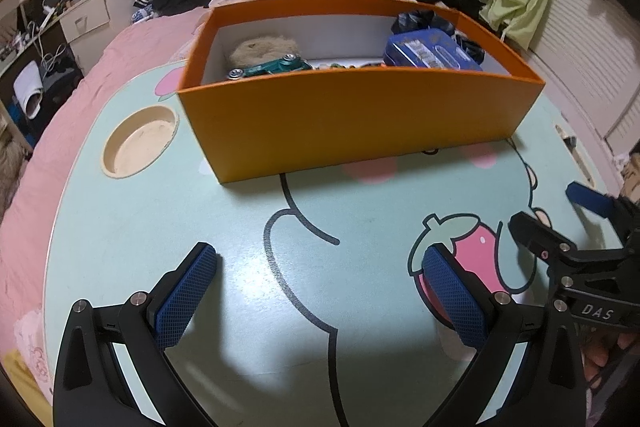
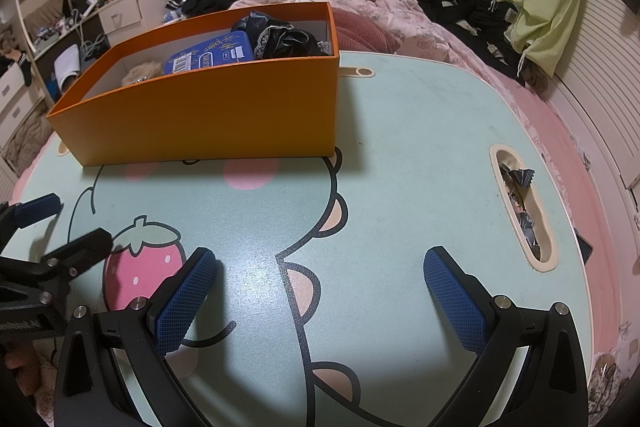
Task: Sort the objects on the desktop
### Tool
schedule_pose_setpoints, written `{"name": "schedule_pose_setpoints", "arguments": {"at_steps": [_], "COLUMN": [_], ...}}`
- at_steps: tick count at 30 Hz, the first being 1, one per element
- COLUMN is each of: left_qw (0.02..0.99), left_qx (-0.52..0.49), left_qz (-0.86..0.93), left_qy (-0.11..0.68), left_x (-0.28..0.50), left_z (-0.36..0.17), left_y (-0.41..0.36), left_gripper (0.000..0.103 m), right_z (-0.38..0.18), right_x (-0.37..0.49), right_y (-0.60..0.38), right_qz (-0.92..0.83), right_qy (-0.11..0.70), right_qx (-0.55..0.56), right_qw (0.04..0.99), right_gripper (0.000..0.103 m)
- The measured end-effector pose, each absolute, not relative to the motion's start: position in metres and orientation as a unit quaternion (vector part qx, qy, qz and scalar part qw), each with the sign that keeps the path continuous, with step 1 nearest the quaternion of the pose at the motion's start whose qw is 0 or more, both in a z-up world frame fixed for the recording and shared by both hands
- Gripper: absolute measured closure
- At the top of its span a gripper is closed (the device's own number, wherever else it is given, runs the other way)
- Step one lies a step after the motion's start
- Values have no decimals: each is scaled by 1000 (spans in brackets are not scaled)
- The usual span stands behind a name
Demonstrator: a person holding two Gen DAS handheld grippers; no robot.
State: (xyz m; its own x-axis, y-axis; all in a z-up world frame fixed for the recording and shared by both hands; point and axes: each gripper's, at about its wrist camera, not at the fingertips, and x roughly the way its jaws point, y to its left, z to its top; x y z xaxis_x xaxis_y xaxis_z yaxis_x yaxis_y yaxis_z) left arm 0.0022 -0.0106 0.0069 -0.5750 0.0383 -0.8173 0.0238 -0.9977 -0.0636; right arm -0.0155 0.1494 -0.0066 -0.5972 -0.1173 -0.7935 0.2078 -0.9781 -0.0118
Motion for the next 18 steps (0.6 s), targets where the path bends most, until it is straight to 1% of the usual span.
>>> {"name": "schedule_pose_setpoints", "arguments": {"at_steps": [11,14,16,17,18], "left_qw": [1,9,21,31,40], "left_qx": [-410,-396,-389,-385,-382], "left_qz": [910,915,917,918,919], "left_qy": [-59,-68,-79,-85,-90], "left_x": [13,13,13,12,11], "left_z": [33,45,54,60,66], "left_y": [-31,-37,-41,-43,-43], "left_gripper": [1,7,8,11,16], "right_z": [-7,-7,-7,-7,-7], "right_x": [-16,-16,-16,-16,-16], "right_y": [149,149,149,149,149], "right_qz": [-892,-892,-892,-892,-892], "right_qy": [51,51,51,51,51], "right_qx": [439,439,439,439,439], "right_qw": [91,91,91,91,91], "right_gripper": [0,0,0,0,0]}}
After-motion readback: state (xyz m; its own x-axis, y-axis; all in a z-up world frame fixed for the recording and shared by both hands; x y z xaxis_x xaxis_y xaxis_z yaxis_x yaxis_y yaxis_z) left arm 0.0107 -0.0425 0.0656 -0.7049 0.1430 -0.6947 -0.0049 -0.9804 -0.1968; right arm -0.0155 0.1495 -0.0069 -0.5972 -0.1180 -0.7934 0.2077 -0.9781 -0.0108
